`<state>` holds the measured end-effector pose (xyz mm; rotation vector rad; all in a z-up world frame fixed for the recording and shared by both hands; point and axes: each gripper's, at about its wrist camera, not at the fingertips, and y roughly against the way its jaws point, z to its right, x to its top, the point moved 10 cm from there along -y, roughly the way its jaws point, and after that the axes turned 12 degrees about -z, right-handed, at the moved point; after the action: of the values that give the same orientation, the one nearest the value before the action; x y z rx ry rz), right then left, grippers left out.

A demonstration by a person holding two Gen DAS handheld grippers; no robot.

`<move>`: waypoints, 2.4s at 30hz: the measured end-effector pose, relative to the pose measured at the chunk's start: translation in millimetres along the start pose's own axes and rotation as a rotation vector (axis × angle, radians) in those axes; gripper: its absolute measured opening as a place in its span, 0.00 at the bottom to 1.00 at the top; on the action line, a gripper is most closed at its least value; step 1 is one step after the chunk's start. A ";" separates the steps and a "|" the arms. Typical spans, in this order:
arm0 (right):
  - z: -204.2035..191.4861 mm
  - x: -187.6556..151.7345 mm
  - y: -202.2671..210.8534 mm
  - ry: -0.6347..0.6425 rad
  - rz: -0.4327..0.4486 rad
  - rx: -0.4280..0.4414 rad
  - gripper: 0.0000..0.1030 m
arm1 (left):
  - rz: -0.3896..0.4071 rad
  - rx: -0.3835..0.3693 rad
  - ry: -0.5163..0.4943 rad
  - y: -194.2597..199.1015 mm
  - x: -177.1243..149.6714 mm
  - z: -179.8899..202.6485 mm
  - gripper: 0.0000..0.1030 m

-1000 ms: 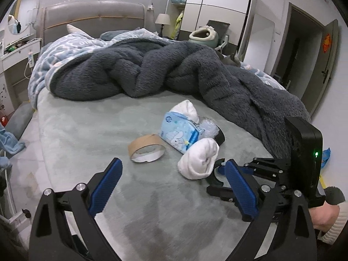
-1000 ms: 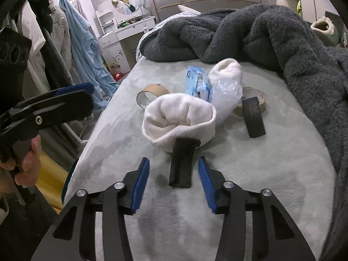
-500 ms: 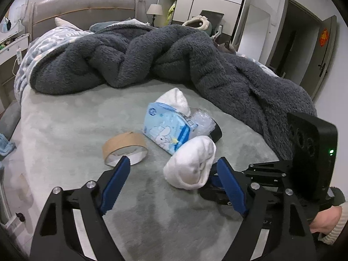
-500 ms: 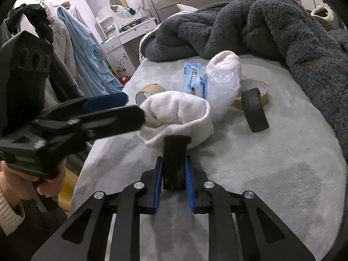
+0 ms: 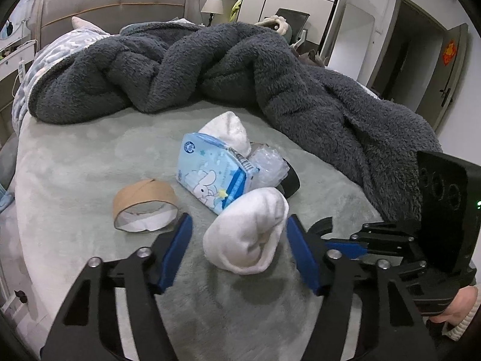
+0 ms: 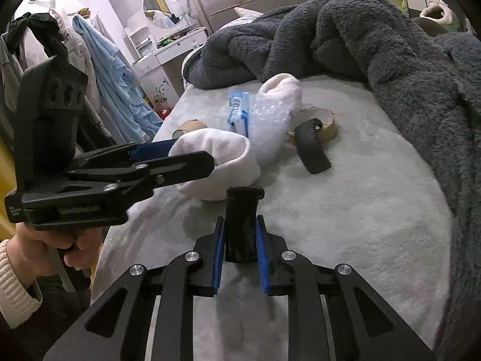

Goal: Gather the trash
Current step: 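Grasp the black strap with the right tool while the left tool grasps the white sock, then carry the sock and strap over the bin and open both tools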

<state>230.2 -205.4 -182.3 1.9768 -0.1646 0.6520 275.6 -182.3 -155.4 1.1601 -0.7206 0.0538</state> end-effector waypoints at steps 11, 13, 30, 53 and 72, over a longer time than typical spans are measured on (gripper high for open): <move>4.6 -2.2 9.9 -0.005 0.013 0.003 0.19 | -0.017 0.037 0.002 0.4 -3.7 -0.3 0.31; 1.8 -1.0 13.0 0.000 0.018 0.006 0.19 | -0.015 0.050 0.007 6.4 -5.9 -1.7 0.29; -47.9 17.6 42.8 0.072 0.060 0.020 0.19 | 0.003 0.135 0.151 62.0 -40.4 -29.8 0.29; -143.4 44.0 29.4 0.216 0.015 0.071 0.19 | -0.008 0.300 0.398 123.2 -122.5 -118.6 0.29; -232.1 42.2 -22.5 0.328 -0.096 0.079 0.19 | -0.126 0.354 0.551 131.2 -196.8 -191.8 0.29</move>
<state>187.8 11.8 -97.4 1.9091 0.1575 0.9189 164.7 98.5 -194.5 1.4420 -0.1483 0.3927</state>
